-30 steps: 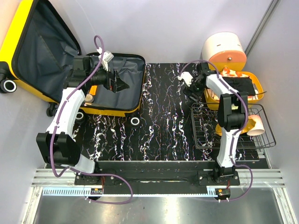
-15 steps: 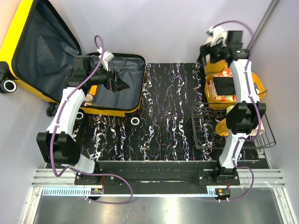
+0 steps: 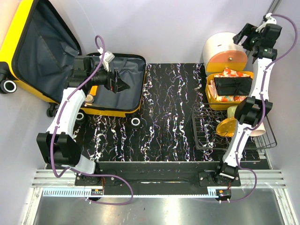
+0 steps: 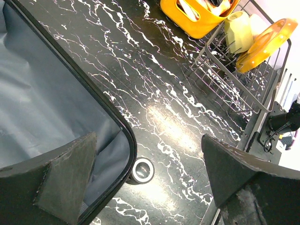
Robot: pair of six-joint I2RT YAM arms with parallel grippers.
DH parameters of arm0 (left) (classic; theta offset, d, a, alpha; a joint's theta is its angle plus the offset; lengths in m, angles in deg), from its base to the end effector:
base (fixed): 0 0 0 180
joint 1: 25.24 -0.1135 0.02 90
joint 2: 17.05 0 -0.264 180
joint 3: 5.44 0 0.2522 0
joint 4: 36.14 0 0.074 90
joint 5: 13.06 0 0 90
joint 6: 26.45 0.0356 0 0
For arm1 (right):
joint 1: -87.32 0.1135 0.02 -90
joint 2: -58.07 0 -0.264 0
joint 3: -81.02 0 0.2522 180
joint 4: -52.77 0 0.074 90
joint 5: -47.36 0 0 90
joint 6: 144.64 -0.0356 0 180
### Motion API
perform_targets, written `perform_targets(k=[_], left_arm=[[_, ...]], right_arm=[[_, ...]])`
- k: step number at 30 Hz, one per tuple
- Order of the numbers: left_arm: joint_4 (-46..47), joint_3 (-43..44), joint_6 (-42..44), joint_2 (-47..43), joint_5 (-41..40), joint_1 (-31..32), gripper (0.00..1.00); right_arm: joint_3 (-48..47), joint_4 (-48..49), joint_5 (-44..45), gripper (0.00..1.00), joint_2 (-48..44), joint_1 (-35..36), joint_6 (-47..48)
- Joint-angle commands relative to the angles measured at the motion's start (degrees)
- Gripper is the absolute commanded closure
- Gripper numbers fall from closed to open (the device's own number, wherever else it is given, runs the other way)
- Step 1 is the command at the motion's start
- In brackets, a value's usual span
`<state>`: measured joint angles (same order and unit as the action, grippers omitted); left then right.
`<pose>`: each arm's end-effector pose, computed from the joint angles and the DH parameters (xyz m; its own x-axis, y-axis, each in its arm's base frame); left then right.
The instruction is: Open, take out, and arrange the luggage
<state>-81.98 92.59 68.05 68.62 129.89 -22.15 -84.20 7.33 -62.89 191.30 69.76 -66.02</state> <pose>0.3240 -0.0459 0.3781 -0.4944 0.0740 -0.8661 0.7383 0.5617 -0.3735 0.4987 -0.1449 0.4145 -0.2249 0.2653 -0.9376 0.0066 0.9626 0.2708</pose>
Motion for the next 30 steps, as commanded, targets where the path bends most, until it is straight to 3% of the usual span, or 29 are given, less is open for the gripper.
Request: perform_targets(k=[1, 5, 12, 16, 23, 30], left_arm=[[0.4, 1.0, 1.7, -1.5, -1.0, 0.2, 0.02], [0.1, 1.0, 2.0, -1.2, -1.6, 0.1, 0.02], [-0.4, 1.9, 2.1, -0.4, -3.2, 0.1, 0.03], [-0.4, 2.0, 2.0, -0.2, -3.3, 0.1, 0.03], [-0.4, 2.7, 1.8, 0.4, -3.2, 0.1, 0.03], [-0.4, 2.9, 1.7, 0.6, -3.1, 0.2, 0.03]], right_arm=[[-0.6, 5.5, 5.9, 0.02, 2.7, 0.0, -6.2], [0.4, 5.5, 5.0, 0.04, 4.9, -0.5, -8.7], [9.8, 6.5, -8.5, 0.14, 5.6, -0.5, -20.7], [12.4, 7.4, -13.8, 0.15, 4.5, 1.6, -22.2], [15.1, 6.4, -18.5, 0.15, 3.0, 6.3, -21.6], [19.5, 5.8, -18.5, 0.15, 0.2, 10.3, -15.1]])
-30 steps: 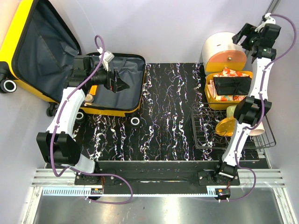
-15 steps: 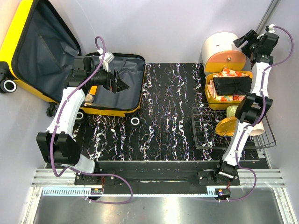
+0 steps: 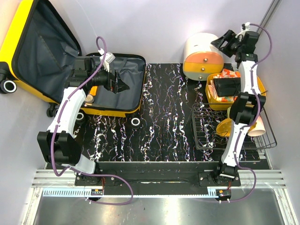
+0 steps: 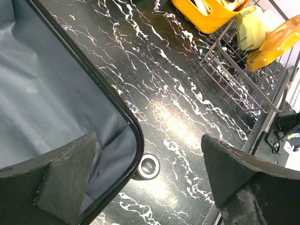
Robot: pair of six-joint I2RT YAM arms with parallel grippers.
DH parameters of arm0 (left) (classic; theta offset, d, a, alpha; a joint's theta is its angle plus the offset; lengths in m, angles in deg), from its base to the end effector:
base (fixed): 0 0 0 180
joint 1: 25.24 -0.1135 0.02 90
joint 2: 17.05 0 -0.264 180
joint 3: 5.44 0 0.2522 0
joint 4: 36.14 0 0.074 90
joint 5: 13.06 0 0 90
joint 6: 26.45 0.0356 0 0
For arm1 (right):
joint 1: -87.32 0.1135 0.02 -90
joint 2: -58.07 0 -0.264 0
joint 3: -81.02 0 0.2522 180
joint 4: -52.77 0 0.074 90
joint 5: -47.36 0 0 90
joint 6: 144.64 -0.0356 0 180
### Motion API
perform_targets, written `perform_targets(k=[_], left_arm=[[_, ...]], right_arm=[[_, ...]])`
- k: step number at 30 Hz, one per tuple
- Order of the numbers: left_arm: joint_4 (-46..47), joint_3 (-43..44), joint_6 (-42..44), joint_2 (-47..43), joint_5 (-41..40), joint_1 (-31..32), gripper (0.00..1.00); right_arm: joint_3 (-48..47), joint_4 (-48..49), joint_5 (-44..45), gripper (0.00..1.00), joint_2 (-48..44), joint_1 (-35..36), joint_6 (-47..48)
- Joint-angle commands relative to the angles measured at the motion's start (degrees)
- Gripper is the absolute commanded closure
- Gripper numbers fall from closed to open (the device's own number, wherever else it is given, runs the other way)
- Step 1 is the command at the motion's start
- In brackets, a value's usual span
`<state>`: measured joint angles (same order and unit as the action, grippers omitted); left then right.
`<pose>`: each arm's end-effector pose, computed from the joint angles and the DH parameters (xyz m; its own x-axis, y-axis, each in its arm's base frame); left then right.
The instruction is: Open, take out, and arrange the luggage
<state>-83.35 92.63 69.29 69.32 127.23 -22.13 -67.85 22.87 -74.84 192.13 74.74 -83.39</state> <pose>0.3270 -0.0452 0.3719 -0.5111 0.0918 -0.8546 0.7146 0.5978 -0.3632 0.5389 -0.1008 0.3406 -0.3756 0.5008 -0.7798 -0.1565 0.7950 0.5860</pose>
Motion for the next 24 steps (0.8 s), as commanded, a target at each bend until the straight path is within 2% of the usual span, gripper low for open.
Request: perform_targets(k=[1, 9, 12, 17, 24], left_arm=[[1.0, 3.0, 0.4, 0.0, -0.4, 0.1, 0.03], [0.3, 2.9, 1.3, -0.7, -1.4, -0.1, 0.03], [0.2, 3.3, 0.1, 0.2, -1.5, -0.6, 0.03], [0.0, 4.6, -0.8, 1.2, -4.7, -2.7, 0.01], [-5.0, 7.4, -0.7, 3.8, -7.5, -7.1, 0.01]], right_arm=[[3.1, -9.5, -6.5, 0.15, -0.7, 5.5, 2.5], [-3.9, -8.5, 1.2, 0.12, -0.6, 2.4, 4.4], [-3.4, -8.2, 4.9, 0.12, 0.2, 2.2, 6.2], [-1.9, -8.3, 5.0, 0.12, 2.9, 3.1, 6.2], [-2.3, -7.6, -2.0, 0.12, 6.6, 6.2, 6.4]])
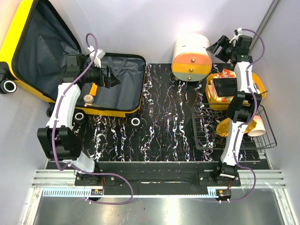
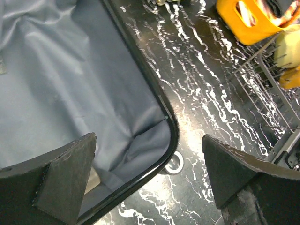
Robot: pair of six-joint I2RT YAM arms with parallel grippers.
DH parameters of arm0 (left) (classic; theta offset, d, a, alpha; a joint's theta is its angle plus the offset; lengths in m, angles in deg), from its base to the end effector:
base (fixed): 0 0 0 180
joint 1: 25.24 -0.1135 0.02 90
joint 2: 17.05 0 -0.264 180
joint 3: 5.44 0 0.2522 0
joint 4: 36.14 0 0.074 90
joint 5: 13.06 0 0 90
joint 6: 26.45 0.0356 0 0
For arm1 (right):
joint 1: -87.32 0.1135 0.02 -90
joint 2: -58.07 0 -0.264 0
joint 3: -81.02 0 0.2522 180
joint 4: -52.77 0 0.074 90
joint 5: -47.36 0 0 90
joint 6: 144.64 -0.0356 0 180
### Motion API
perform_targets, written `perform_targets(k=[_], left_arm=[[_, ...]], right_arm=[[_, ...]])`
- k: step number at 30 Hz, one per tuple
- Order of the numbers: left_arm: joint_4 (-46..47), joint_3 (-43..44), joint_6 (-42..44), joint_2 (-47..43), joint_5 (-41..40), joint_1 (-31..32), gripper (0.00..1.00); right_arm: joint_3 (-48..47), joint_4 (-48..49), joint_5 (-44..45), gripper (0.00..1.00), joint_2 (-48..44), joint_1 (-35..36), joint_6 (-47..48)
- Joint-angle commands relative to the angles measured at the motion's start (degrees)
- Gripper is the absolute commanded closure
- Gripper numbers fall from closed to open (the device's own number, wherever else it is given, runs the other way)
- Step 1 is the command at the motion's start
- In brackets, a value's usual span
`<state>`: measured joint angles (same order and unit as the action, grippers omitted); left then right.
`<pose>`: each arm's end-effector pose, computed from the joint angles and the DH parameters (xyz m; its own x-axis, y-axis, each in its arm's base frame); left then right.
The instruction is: Open, take out, and arrange the luggage
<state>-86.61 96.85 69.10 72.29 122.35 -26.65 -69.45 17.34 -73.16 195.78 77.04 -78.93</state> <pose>0.3418 -0.0169 0.3737 -0.5531 0.0543 -0.8314 0.6037 0.7138 -0.3550 0.5521 -0.0818 0.3065 -0.4721 0.4458 -0.7605 -0.1241 0.8205 0.5580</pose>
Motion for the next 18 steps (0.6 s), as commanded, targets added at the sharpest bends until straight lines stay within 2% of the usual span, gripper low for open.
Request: perform_targets(k=[1, 10, 15, 16, 18], left_arm=[[-1.7, 3.1, -0.6, 0.7, -3.1, -3.4, 0.01], [1.7, 0.5, -4.0, -1.4, -15.9, -4.7, 0.01], [9.1, -3.9, -5.4, -4.4, -17.3, -6.0, 0.01], [9.8, -5.1, -7.5, -4.9, -18.2, -6.1, 0.01], [10.1, -5.6, -6.3, -5.7, -17.2, -6.8, 0.01]], right_arm=[[-0.4, -1.9, -4.2, 0.12, 3.0, 4.4, 2.1], [2.1, 1.4, -5.8, 0.12, 2.0, 8.3, 0.1], [-0.7, 2.9, -6.0, 0.12, 4.1, 9.7, -1.1], [-1.5, 2.8, -6.0, 0.12, 4.6, 9.8, -0.9], [-3.0, 4.0, -5.9, 0.12, 5.4, 10.0, 0.0]])
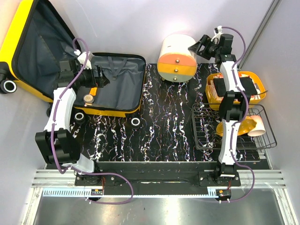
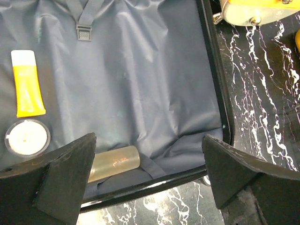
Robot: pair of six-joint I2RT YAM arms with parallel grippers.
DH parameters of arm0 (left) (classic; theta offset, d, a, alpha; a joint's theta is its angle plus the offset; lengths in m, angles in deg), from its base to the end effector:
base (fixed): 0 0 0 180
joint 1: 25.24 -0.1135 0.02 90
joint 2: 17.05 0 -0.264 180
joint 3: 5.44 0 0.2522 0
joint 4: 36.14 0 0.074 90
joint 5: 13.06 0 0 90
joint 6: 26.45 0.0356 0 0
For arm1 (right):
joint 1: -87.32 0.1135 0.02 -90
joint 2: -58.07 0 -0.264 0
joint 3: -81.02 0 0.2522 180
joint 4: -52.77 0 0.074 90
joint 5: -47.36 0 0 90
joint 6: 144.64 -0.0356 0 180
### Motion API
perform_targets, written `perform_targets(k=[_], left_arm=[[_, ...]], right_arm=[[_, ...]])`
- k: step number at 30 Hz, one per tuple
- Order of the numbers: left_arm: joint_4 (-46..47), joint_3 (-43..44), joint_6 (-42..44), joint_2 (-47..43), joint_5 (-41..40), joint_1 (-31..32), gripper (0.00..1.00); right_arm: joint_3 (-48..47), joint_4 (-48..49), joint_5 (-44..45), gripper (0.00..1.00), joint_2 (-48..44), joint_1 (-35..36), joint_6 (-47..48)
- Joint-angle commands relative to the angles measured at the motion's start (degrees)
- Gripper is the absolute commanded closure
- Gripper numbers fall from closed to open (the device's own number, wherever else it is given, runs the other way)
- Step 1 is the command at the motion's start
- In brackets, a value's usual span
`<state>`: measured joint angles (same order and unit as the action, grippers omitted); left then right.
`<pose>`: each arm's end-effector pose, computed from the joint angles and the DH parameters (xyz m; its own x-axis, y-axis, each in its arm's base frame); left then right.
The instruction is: Open, take out, and arrange the luggage
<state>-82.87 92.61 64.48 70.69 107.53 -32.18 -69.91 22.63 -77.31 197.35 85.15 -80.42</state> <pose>0.3416 0.0233 0.3603 -0.5844 -0.0571 -0.8095 0.3120 0.9050 -0.2890 0.5654 -0.0012 0.3039 -0.5063 0.3771 -0.7755 -0.3196 0.7532 0.5749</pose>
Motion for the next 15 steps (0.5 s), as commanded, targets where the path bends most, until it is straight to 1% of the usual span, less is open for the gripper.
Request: perform_targets(k=[1, 2, 7, 10, 11, 12, 13, 14, 15], left_arm=[[5.3, -1.1, -0.2, -4.1, 0.5, -1.6, 0.01], [4.9, -1.0, 2.6, -4.1, 1.6, -1.8, 0.01], [5.5, -1.6, 2.9, -4.6, 4.9, -3.5, 0.01], [8.8, -2.8, 2.8, -6.1, 5.6, -3.5, 0.01], [9.7, -3.2, 3.1, -7.1, 5.9, -3.5, 0.01], [11.9, -3.7, 3.2, -7.8, 5.9, -3.5, 0.01], [14.1, -5.6, 1.7, -8.6, 3.6, -3.5, 0.01], [16.0, -6.5, 0.8, -10.4, 2.2, -3.5, 0.01], [19.2, -7.4, 0.3, -11.3, 1.1, -3.7, 0.01]], right_arm=[[-3.0, -0.6, -1.6, 0.12, 3.9, 1.9, 2.2], [-4.2, 0.6, -0.9, 0.12, 4.0, 1.9, 4.2], [-8.2, 2.2, 1.4, 0.08, 2.5, 3.4, 9.3], [-6.5, 4.2, 3.0, 0.01, -2.2, 3.2, 15.4], [-2.7, 7.6, 0.2, 0.00, -4.0, 3.1, 19.4], [1.0, 11.2, -1.3, 0.00, -9.2, 2.9, 20.5], [6.0, 15.7, -2.2, 0.00, -12.7, 2.7, 20.8], [17.2, 28.1, -1.9, 0.00, -16.3, 2.6, 21.3], [22.5, 33.7, -1.5, 0.00, -22.7, 2.8, 21.5]])
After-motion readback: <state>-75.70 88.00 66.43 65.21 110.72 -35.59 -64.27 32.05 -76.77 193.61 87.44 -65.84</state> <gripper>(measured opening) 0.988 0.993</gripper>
